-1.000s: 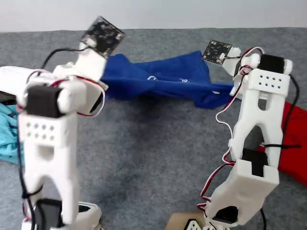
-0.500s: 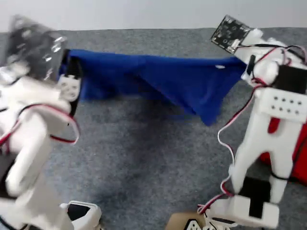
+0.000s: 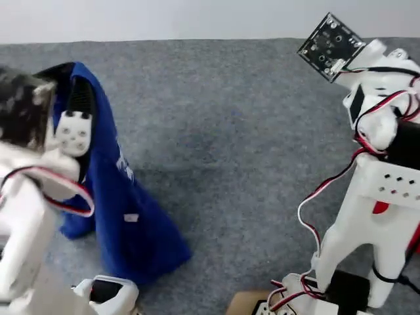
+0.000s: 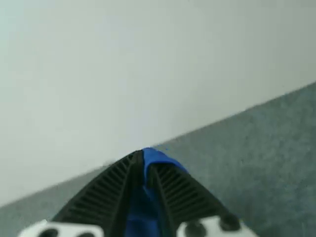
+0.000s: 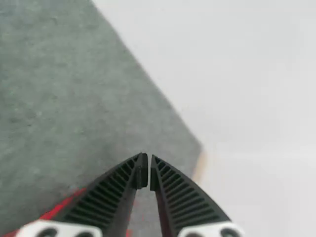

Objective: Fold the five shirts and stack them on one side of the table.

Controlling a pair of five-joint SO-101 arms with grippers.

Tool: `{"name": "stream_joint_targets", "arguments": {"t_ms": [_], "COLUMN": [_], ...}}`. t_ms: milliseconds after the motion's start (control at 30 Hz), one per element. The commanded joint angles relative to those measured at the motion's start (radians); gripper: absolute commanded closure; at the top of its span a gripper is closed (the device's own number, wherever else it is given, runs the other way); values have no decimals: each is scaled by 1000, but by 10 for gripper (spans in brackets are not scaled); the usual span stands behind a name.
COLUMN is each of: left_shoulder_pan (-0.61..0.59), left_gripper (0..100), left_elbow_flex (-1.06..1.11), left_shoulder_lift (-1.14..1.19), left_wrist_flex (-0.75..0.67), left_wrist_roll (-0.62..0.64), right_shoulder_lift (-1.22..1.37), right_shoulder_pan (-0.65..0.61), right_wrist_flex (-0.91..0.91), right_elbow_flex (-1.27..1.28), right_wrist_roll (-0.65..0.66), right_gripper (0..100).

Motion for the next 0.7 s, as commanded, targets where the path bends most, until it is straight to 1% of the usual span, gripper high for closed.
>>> {"name": "stream_joint_targets", "arguments": {"t_ms": [0,100,167,267,367,500,667], "left_shoulder_pan": [-6,-6,-15,-112,-242,-377,-508], "left_gripper": [997,997,997,997,997,997,997], "left_elbow_flex": [120,286,424,647,806,947,1095], "left_shoulder_lift": [-2,0,0,0,0,0,0], "left_wrist_flex": [-11,-52,-120,-245,-334,-400,-496], "left_wrist_roll": [2,0,-6,-49,-86,-178,-279], "right_shoulder_lift": [-36,-38,-38,-38,-38,-38,-30], "right_shoulder_pan": [-28,-45,-47,-62,-93,-170,-314], "right_wrist_flex": [77,122,137,143,171,193,193], "right_elbow_flex": [8,54,91,146,203,290,404], "right_wrist_roll": [-23,-23,-31,-98,-138,-216,-393], "right_gripper": [988,988,988,988,988,988,986]}}
